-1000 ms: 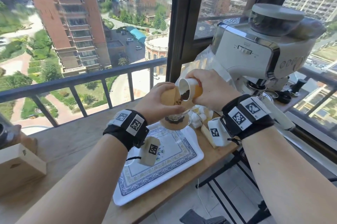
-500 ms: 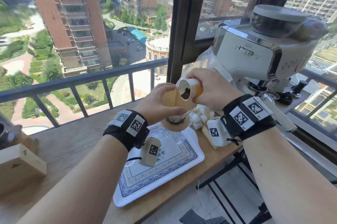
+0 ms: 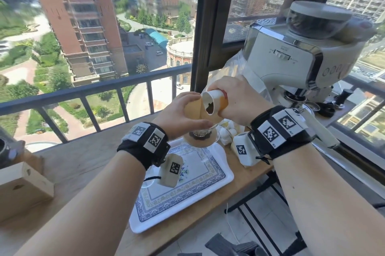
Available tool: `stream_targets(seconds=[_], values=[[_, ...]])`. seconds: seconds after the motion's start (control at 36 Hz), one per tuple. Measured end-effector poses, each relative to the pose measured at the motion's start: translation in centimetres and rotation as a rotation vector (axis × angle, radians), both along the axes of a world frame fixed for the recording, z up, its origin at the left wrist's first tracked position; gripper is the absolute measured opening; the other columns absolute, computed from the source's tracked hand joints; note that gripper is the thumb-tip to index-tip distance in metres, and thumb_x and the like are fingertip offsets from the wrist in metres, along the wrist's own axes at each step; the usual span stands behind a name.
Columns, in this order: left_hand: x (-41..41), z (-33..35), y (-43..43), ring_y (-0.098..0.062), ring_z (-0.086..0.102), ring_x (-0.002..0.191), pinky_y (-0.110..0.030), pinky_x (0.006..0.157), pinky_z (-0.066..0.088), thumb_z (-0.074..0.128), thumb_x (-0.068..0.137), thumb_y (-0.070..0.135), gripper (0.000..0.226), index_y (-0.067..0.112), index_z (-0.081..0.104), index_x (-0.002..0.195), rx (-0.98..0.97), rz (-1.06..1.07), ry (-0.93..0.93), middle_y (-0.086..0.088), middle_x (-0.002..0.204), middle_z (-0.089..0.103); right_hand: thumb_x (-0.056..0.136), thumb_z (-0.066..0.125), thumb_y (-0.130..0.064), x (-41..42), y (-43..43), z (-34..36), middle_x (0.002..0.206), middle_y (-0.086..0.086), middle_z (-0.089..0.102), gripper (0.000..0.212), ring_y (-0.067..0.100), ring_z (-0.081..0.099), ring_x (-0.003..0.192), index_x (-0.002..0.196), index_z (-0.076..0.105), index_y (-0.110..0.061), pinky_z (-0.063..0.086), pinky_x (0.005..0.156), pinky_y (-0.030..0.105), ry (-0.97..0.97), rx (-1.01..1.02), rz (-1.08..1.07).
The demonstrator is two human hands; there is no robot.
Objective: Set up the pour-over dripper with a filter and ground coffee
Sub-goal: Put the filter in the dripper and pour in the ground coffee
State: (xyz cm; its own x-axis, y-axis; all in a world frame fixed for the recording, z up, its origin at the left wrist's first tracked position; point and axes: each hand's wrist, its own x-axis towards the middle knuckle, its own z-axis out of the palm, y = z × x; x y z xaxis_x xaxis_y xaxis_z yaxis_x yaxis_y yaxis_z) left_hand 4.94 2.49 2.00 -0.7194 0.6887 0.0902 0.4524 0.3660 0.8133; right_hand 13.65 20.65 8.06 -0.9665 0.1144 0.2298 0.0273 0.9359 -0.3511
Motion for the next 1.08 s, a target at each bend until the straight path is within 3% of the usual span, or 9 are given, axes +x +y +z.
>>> stream_targets(seconds=[0.11, 0.22, 0.36, 0.61, 0.78, 0.94, 1.08], values=[[-0.2, 0.3, 0.2, -0.007, 0.051, 0.128, -0.041, 0.109, 0.048, 0.078, 0.054, 0.073, 0.107, 0.033, 0.048, 0.148, -0.001, -0.002, 0.008, 0.022, 0.149, 0.040, 0.078, 0.079, -0.007, 0.0, 0.1, -0.1, 0.113, -0.007, 0.061, 0.042, 0.021, 0.041, 0.114, 0.112, 0.066, -0.028, 0.035, 0.089, 0.033, -0.012, -0.002, -0.010], [-0.4, 0.6, 0.4, -0.008, 0.051, 0.128, -0.041, 0.110, 0.047, 0.078, 0.054, 0.072, 0.107, 0.031, 0.048, 0.148, -0.004, -0.003, 0.014, 0.020, 0.149, 0.041, 0.077, 0.081, -0.010, -0.1, -0.1, 0.3, 0.120, -0.004, 0.061, 0.054, 0.022, 0.040, 0.116, 0.122, 0.062, -0.032, 0.040, 0.092, 0.038, -0.001, -0.026, -0.015], [-0.4, 0.5, 0.4, -0.007, 0.051, 0.127, -0.041, 0.108, 0.049, 0.078, 0.054, 0.073, 0.107, 0.032, 0.048, 0.148, -0.012, -0.010, 0.020, 0.022, 0.149, 0.040, 0.077, 0.082, -0.010, 0.0, 0.0, 0.2, 0.118, 0.003, 0.058, 0.053, 0.022, 0.040, 0.118, 0.118, 0.059, -0.034, 0.033, 0.086, 0.032, -0.053, -0.049, -0.037], [-0.5, 0.5, 0.4, -0.006, 0.050, 0.128, -0.042, 0.110, 0.047, 0.079, 0.055, 0.073, 0.106, 0.034, 0.047, 0.148, -0.021, -0.009, 0.024, 0.024, 0.149, 0.039, 0.078, 0.078, -0.004, 0.2, -0.4, 0.9, 0.120, -0.002, 0.061, 0.058, 0.025, 0.035, 0.126, 0.126, 0.060, -0.031, 0.041, 0.100, 0.041, -0.042, 0.021, -0.038], [-0.5, 0.6, 0.5, -0.007, 0.050, 0.128, -0.038, 0.109, 0.047, 0.079, 0.058, 0.071, 0.104, 0.032, 0.047, 0.148, -0.018, -0.013, 0.044, 0.021, 0.150, 0.041, 0.078, 0.080, -0.006, 0.0, -0.6, 1.2, 0.125, -0.002, 0.058, 0.060, 0.026, 0.036, 0.127, 0.129, 0.058, -0.030, 0.040, 0.102, 0.045, -0.041, 0.047, -0.072], [-0.7, 0.4, 0.4, -0.006, 0.051, 0.124, -0.029, 0.099, 0.047, 0.083, 0.062, 0.065, 0.098, 0.032, 0.048, 0.147, -0.009, -0.012, 0.039, 0.022, 0.148, 0.042, 0.079, 0.078, -0.005, -0.2, -0.8, 1.2, 0.118, -0.002, 0.059, 0.052, 0.024, 0.037, 0.123, 0.120, 0.060, -0.031, 0.043, 0.103, 0.048, -0.075, 0.045, -0.056], [-0.8, 0.5, 0.6, -0.008, 0.052, 0.124, -0.031, 0.100, 0.048, 0.086, 0.066, 0.060, 0.097, 0.029, 0.048, 0.149, -0.003, -0.022, 0.022, 0.021, 0.149, 0.041, 0.079, 0.080, -0.007, -0.2, -0.9, 1.3, 0.120, -0.002, 0.059, 0.055, 0.025, 0.037, 0.123, 0.124, 0.060, -0.031, 0.041, 0.102, 0.046, -0.044, 0.091, -0.062]])
